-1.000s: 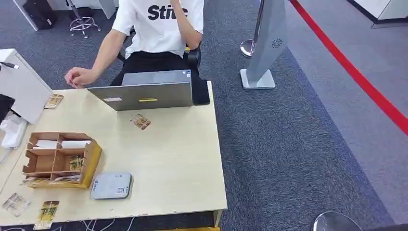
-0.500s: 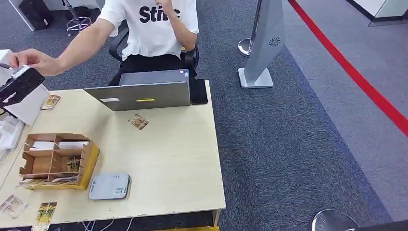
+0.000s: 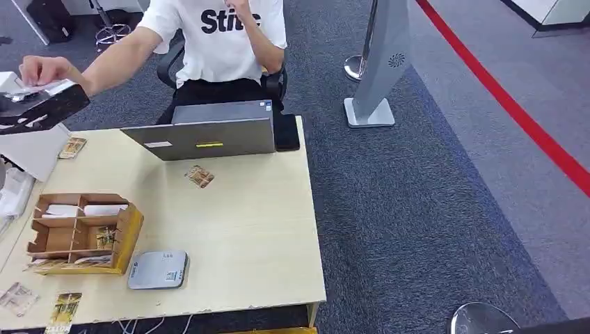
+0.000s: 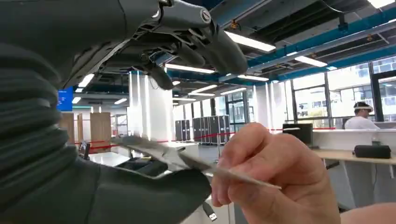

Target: Pass the card to the sensor for recognition and then transmit it.

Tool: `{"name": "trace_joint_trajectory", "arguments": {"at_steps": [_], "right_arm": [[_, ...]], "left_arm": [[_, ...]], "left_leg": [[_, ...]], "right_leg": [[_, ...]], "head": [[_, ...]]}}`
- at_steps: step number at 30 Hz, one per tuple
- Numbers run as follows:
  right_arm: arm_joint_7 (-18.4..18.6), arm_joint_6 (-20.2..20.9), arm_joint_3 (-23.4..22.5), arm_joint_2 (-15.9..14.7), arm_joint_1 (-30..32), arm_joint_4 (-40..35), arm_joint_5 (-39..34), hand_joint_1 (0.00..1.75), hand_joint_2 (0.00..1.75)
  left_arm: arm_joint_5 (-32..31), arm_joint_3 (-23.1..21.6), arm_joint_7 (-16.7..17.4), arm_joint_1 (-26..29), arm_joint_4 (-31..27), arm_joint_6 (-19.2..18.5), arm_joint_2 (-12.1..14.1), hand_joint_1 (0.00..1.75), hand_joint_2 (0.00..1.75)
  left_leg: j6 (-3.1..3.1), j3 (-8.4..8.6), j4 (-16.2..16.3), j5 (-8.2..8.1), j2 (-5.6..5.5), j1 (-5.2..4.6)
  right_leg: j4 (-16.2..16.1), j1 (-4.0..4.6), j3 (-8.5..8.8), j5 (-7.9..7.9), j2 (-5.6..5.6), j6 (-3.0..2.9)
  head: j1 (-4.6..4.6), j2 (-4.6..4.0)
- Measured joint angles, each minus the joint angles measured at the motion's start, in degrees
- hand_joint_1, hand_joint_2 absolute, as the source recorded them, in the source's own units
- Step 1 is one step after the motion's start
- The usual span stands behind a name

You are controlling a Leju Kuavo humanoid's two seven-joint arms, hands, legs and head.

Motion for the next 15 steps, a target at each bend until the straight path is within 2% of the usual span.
{"name": "trace_joint_trajectory", "arguments": {"at_steps": [15], "right_arm": [[-0.02, 0.17, 0.52, -0.04, 0.02, 0.02, 0.85, 0.00, 1.75]], "left_arm": [[0.85, -0.20, 0.00, 0.10, 0.35, -0.15, 0.31, 1.75, 1.75]], "left_leg": [[0.00, -0.04, -0.01, 0.00, -0.01, 0.00]], "right_leg": [[0.02, 0.00, -0.01, 0.00, 0.00, 0.00]], "head": [[0.00, 0.02]]}}
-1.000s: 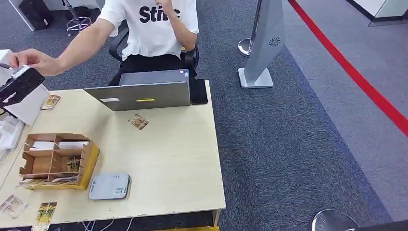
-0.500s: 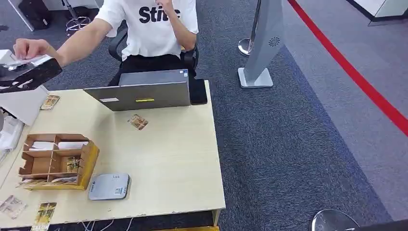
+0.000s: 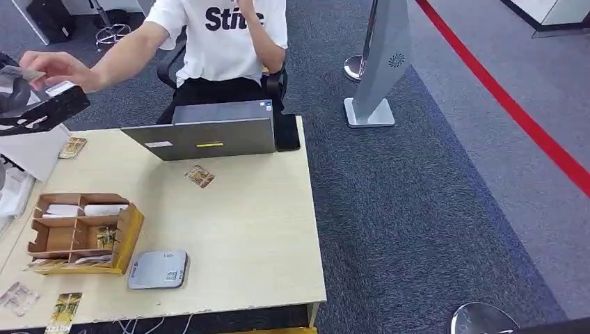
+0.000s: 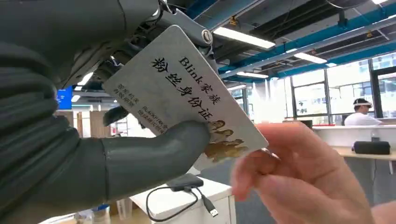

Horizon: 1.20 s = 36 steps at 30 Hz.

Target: Pass the card to the sensor for recognition and then transmit it.

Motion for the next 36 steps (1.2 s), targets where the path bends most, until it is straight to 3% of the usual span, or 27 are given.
{"name": "trace_joint_trajectory", "arguments": {"at_steps": [4, 10, 16, 24, 31, 36], "right_arm": [[-0.04, -0.11, 0.00, 0.02, 0.00, 0.00, 0.00, 0.00, 1.75], [0.04, -0.59, 0.00, 0.02, 0.02, 0.00, 0.07, 0.00, 1.75], [0.63, -1.84, -0.02, 0.13, 0.13, 0.00, 0.00, 0.00, 1.75], [0.70, -4.37, -1.57, 0.72, 0.62, -0.02, -0.83, 0.00, 1.75], [0.63, -4.76, -2.60, 0.85, 0.83, -0.04, 0.00, 0.00, 1.75], [0.48, -4.52, -2.99, 0.85, 0.99, -0.02, 0.04, 0.00, 1.75]], "left_arm": [[0.79, 0.00, -0.02, 0.75, -0.33, 0.92, -0.02, 1.75, 1.75], [1.90, 0.02, -0.59, 7.51, -6.94, 6.17, -0.70, 1.75, 1.75], [3.10, 0.02, -3.54, 21.04, -19.27, 13.13, -4.62, 1.75, 1.75], [9.59, 0.02, -9.99, 42.09, -31.69, 23.27, -12.70, 1.75, 1.75], [13.73, 0.59, -11.91, 52.33, -35.34, 24.17, -15.50, 1.75, 1.75], [16.11, 1.35, -12.52, 56.53, -35.91, 23.72, -16.59, 1.75, 1.75]], "left_leg": [[0.00, 0.00, 0.00, 0.00, 0.00, -0.01], [0.00, 0.00, 0.00, -0.01, 0.01, -0.02], [0.02, -0.01, -0.02, -0.05, 0.03, -0.10], [0.17, -0.03, -0.02, -0.16, 0.12, -0.23], [0.24, -0.05, -0.03, -0.20, 0.11, -0.22], [0.24, -0.07, -0.03, -0.20, 0.04, -0.22]], "right_leg": [[0.00, -0.01, 0.01, 0.00, 0.00, 0.00], [-0.01, -0.02, 0.00, -0.01, 0.01, 0.00], [-0.03, -0.07, -0.01, -0.04, 0.02, 0.02], [-0.04, -0.20, -0.03, -0.16, 0.06, 0.19], [-0.03, -0.20, -0.02, -0.18, 0.00, 0.21], [-0.03, -0.20, -0.01, -0.18, -0.09, 0.21]], "head": [[0.00, -0.02], [-0.02, -0.02], [0.00, -0.02], [0.02, -0.02], [0.00, -0.02], [0.00, -0.02]]}}
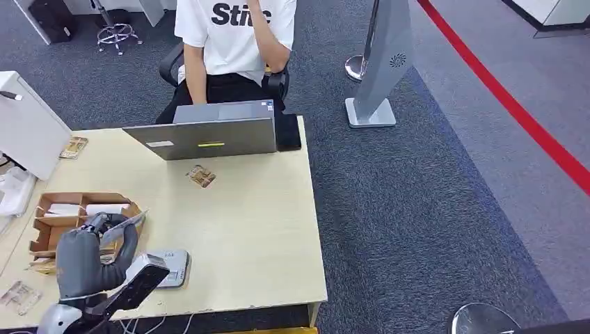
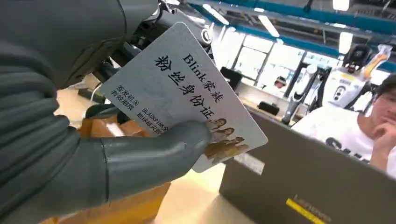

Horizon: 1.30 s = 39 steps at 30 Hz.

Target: Pass the card to the sensor for recognition and then transmit it.

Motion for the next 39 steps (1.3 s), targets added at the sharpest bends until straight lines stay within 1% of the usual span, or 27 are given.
{"name": "trace_joint_trajectory", "arguments": {"at_steps": [4, 7, 10, 14, 19, 28, 39], "right_arm": [[-0.28, 0.00, -0.30, 0.00, 0.05, 0.00, 0.15, 0.00, 1.75], [-0.48, 0.02, -0.63, 0.00, 0.04, 0.00, 0.61, 0.00, 1.75], [-0.59, 0.26, -0.94, 0.00, 0.05, 0.00, 1.14, 0.00, 1.75], [-0.92, 0.59, -0.96, -0.02, 0.04, 0.00, 1.82, 0.00, 1.75], [-0.85, 0.74, -0.98, -0.02, 0.02, 0.00, 2.36, 0.00, 1.75], [-0.42, 0.83, -1.01, -0.20, -0.01, 0.00, 3.02, 0.00, 1.75], [-0.04, 0.59, -1.38, -0.24, -0.02, 0.00, 3.04, 0.00, 1.75]], "left_arm": [[2.20, 1.62, 0.00, 2.59, 0.35, -1.61, -1.07, 1.75, 1.75], [6.81, 3.36, -0.96, 3.90, 2.05, -4.43, -2.05, 1.75, 1.75], [9.68, 4.74, -1.38, 4.47, 3.91, -7.06, -2.77, 1.75, 1.75], [11.08, 6.28, -1.36, 4.50, 7.33, -8.48, -3.61, 1.75, 1.75], [11.57, 7.02, -1.60, 4.35, 10.98, -10.45, -4.28, 1.75, 1.75], [11.24, 7.24, -2.03, 3.43, 16.26, -11.26, -4.92, 1.75, 1.75], [10.67, 7.24, -2.03, 2.67, 18.78, -11.39, -5.46, 1.75, 1.75]], "left_leg": [[0.00, 0.00, 0.00, 0.00, 0.00, -0.01], [0.00, 0.00, 0.00, 0.00, 0.00, 0.00], [0.00, 0.00, 0.00, 0.00, -0.01, -0.01], [0.00, 0.01, 0.00, 0.00, -0.01, 0.00], [0.00, 0.01, 0.00, 0.00, -0.01, -0.01], [0.00, 0.01, 0.00, 0.00, -0.02, -0.01], [0.00, 0.01, 0.00, 0.00, -0.02, -0.01]], "right_leg": [[0.00, 0.00, 0.00, 0.00, 0.00, 0.00], [0.00, 0.00, 0.00, 0.00, 0.00, 0.00], [0.00, 0.00, 0.00, 0.00, -0.01, 0.00], [0.00, 0.00, 0.00, 0.00, -0.01, 0.00], [0.00, 0.00, 0.00, 0.00, -0.01, 0.00], [0.00, 0.00, 0.00, 0.00, -0.02, 0.00], [0.00, 0.00, 0.00, 0.00, -0.02, 0.00]], "head": [[0.00, 0.02], [0.00, 0.02], [0.00, 0.00], [0.00, 0.00], [0.00, 0.00], [0.00, 0.00], [0.00, 0.00]]}}
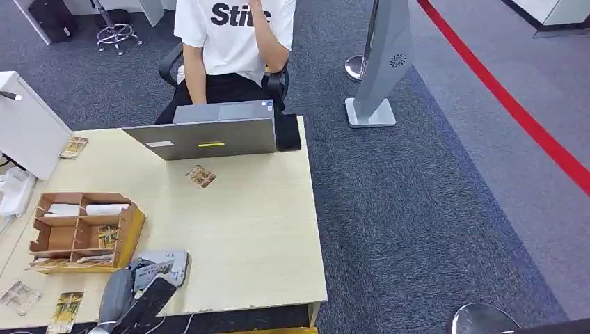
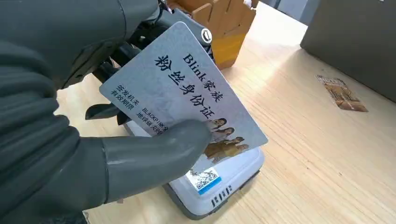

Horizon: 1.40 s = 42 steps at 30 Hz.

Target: Pass the card to the sensor for recognition and then transmit it.

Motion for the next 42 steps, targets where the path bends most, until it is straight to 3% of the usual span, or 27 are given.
{"name": "trace_joint_trajectory", "arguments": {"at_steps": [9, 18, 24, 29, 34, 37, 42], "right_arm": [[-0.04, 0.11, -0.02, 0.00, 0.00, 0.00, 0.15, 0.00, 1.75], [-0.61, 0.37, -0.22, 0.02, -0.01, 0.00, 0.88, 0.00, 1.75], [-0.44, 0.70, -0.39, 0.02, -0.08, 0.00, 2.12, 0.00, 1.75], [0.07, 1.07, -0.39, 0.02, -0.32, 0.00, 3.96, 0.00, 1.75], [0.24, 1.35, -0.39, 0.02, -0.47, 0.02, 4.65, 0.00, 1.75], [0.42, 1.99, -0.39, 0.02, -0.64, 0.02, 5.81, 0.00, 1.75], [1.01, 2.25, -0.35, 0.02, -0.70, 0.02, 6.34, 0.00, 1.75]], "left_arm": [[-1.22, 0.00, -0.02, -0.47, 0.20, 0.22, 0.02, 1.75, 1.75], [-3.61, 0.02, -0.26, -3.07, -5.51, 1.38, 1.97, 1.75, 1.75], [-7.24, 0.04, 2.38, -10.36, -10.47, 1.77, 5.94, 1.75, 1.75], [-14.33, 0.04, 8.18, -19.34, -9.96, 1.18, 9.93, 1.75, 1.75], [-20.35, 0.02, 11.01, -26.17, -6.76, 0.55, 12.82, 1.75, 1.75], [-25.49, -0.11, 14.26, -31.81, -1.95, -1.19, 14.23, 1.75, 1.75], [-27.63, -0.44, 16.39, -38.77, 5.49, -2.71, 15.30, 1.75, 1.75]], "left_leg": [[0.00, 0.00, 0.00, 0.00, 0.00, 0.00], [-0.01, 0.00, 0.00, 0.05, -0.08, 0.01], [-0.03, 0.00, 0.00, 0.15, -0.20, 0.02], [-0.05, -0.06, 0.00, 0.29, -0.24, 0.03], [-0.06, -0.05, 0.01, 0.30, -0.16, 0.03], [-0.04, -0.09, 0.01, 0.33, -0.16, 0.03], [-0.08, -0.09, 0.01, 0.37, -0.15, 0.03]], "right_leg": [[0.00, 0.00, 0.00, 0.00, 0.00, 0.00], [0.00, 0.01, 0.00, 0.00, -0.06, 0.00], [0.03, 0.01, 0.02, 0.03, -0.17, -0.03], [0.03, 0.02, -0.02, 0.10, -0.23, -0.04], [0.05, 0.02, -0.09, 0.19, -0.16, -0.16], [0.05, 0.02, -0.11, 0.20, -0.18, -0.16], [0.06, 0.02, -0.12, 0.24, -0.12, -0.12]], "head": [[0.00, 0.02], [0.00, 0.00], [-0.02, 0.00], [0.02, 0.02], [0.02, 0.00], [0.00, 0.00], [0.02, 0.02]]}}
